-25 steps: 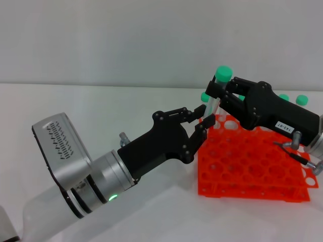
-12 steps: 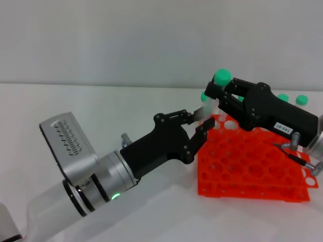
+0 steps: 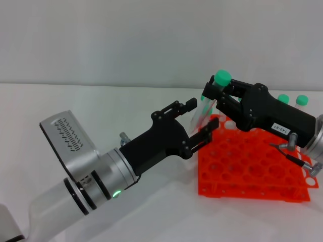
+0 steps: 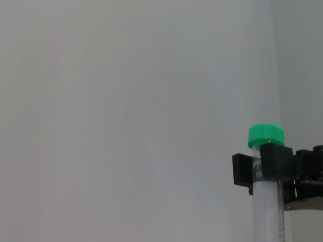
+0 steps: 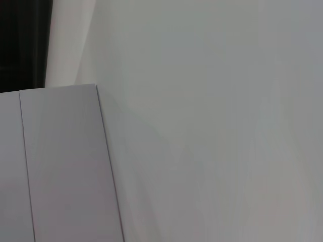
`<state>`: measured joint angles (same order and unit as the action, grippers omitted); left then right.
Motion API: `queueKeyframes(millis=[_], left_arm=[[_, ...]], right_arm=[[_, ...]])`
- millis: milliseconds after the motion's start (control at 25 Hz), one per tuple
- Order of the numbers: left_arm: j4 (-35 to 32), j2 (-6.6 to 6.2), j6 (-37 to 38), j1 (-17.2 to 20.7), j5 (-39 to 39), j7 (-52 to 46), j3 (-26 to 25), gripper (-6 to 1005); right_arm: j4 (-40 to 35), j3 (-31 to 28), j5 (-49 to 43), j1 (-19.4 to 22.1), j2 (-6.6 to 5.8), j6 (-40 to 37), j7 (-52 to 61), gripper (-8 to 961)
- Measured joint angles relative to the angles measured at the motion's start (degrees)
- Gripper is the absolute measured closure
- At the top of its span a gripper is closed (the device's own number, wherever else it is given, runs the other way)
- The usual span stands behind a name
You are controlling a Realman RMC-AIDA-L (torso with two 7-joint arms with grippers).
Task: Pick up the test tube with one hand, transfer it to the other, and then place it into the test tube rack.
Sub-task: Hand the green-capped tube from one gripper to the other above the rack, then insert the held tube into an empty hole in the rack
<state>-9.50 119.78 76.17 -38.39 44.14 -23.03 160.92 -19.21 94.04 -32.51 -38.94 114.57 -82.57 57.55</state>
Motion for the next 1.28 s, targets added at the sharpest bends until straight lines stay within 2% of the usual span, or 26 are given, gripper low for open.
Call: queueKeyframes(millis=[80, 240, 400, 600, 760, 920, 1280], left_arm=[[-0.3, 0.01, -0.5, 0.2, -0.1, 0.0, 0.0, 544], [-0.7, 0.01, -0.8, 1.4, -0.2, 1.8, 0.0, 360], [-2.0, 0.02, -0.6, 4.2, 0.0, 5.4, -0.3, 152], [-3.3, -0.02, 1.8, 9.9, 0.3, 8.6, -3.8, 124], [-3.6, 0.05, 6.2, 15.6, 0.3, 10.0, -7.6, 125], [-3.4, -0.08, 10.1, 20.3, 0.7, 10.5, -9.3, 126], [-3.1, 0.06, 14.4, 29.2, 11.7, 13.7, -9.4, 129]], right_arm=[[0.0, 0.0, 0.1, 0.0, 0.02, 0.1, 0.0, 746], [0.0, -0.2, 0.4, 0.1, 0.06, 0.1, 0.0, 744], [0.2, -1.6, 0.4, 0.5, 0.12, 0.4, 0.0, 742], [0.3, -3.4, 0.4, 1.4, 0.23, 2.0, -0.9, 739], [0.2, -4.5, 0.5, 1.9, 0.34, 2.8, -1.7, 737], [0.1, -5.3, 0.5, 2.2, 0.44, 3.1, -2.3, 735], [0.1, -6.8, 0.6, 2.3, 0.80, 3.1, -4.7, 731]])
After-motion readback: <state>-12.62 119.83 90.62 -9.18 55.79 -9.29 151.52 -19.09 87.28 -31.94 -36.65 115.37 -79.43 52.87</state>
